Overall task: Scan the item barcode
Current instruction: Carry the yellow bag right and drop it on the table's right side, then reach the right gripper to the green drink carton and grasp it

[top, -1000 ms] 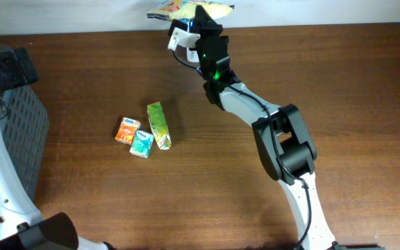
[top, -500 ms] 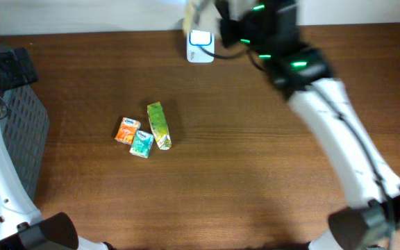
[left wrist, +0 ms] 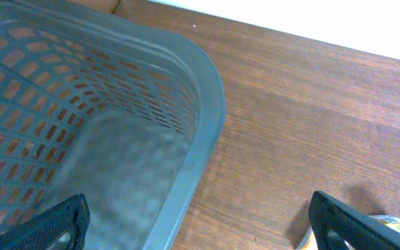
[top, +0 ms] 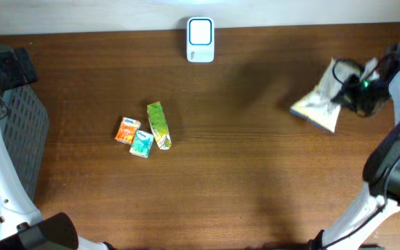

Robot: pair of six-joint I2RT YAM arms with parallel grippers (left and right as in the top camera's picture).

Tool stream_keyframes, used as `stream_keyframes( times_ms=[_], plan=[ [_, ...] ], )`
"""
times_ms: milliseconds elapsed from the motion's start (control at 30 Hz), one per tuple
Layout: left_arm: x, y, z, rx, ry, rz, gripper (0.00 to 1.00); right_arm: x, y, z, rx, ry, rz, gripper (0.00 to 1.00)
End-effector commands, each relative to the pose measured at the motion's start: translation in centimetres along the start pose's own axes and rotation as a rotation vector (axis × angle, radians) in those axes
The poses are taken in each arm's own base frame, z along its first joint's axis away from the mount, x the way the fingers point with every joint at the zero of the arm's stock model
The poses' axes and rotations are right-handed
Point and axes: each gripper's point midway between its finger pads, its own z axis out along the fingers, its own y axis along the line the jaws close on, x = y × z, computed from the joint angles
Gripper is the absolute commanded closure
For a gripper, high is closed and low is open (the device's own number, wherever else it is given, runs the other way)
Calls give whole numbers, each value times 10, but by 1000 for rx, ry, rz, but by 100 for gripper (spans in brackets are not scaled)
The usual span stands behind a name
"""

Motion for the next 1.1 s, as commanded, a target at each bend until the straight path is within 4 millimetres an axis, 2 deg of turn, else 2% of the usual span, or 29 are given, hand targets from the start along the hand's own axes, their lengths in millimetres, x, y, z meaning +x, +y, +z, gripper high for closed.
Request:
stream_keyframes(
  times_ms=[0,33,67,100,167,233,300,333,400,467,600,633,667,700,733,833,900,1000,1067],
  plan=[
    [-4,3,-5,-7,-18,6,1,-8,-32,-3,5,-9,94,96],
    [-4,3,-5,-7,-18,6,1,-11,-41,-8,5,-18,137,67],
    [-4,3,-5,-7,-18,6,1,-9,-52,-14,4,-12,177,12],
    [-4,3,-5,-7,-18,6,1,-7,-57,-16,5,-2,196,1],
    [-4,3,-5,-7,-18,6,1,2,-58,-26,0,34,205,1],
    [-4,3,-5,-7,-18,6,1,4,-43,-49,-8,37,158,1],
    [-4,3,-5,-7,-18,6,1,6,-13,-75,-13,12,94,1],
    [-4,3,-5,-7,-18,6,1,11,17,-89,-18,-7,7,1],
    [-4,3,-5,-7,-18,6,1,24,59,-94,-28,-13,-128,1],
    [-4,3,-5,-7,-18,7,1,52,111,-72,-35,45,-266,1],
    [-4,3,-5,-7,-18,6,1,122,195,-16,-58,177,-518,0],
    [-4,3,-5,-7,-18,6,1,155,230,9,-83,210,-625,9],
    [-4,3,-5,-7,-18,6,1,177,252,25,-97,220,-678,16],
    [-4,3,-5,-7,-18,6,1,196,268,40,-107,229,-717,18],
    [-4,3,-5,-7,-18,6,1,226,292,66,-122,229,-765,20],
    [-4,3,-5,-7,-18,6,1,277,318,113,-99,227,-818,20],
    [-4,3,-5,-7,-18,6,1,305,331,134,-117,231,-887,21],
    [-4,3,-5,-7,-18,6,1,319,327,169,5,144,-903,23],
    [-4,3,-5,-7,-18,7,1,328,326,181,5,154,-919,31]
  ],
)
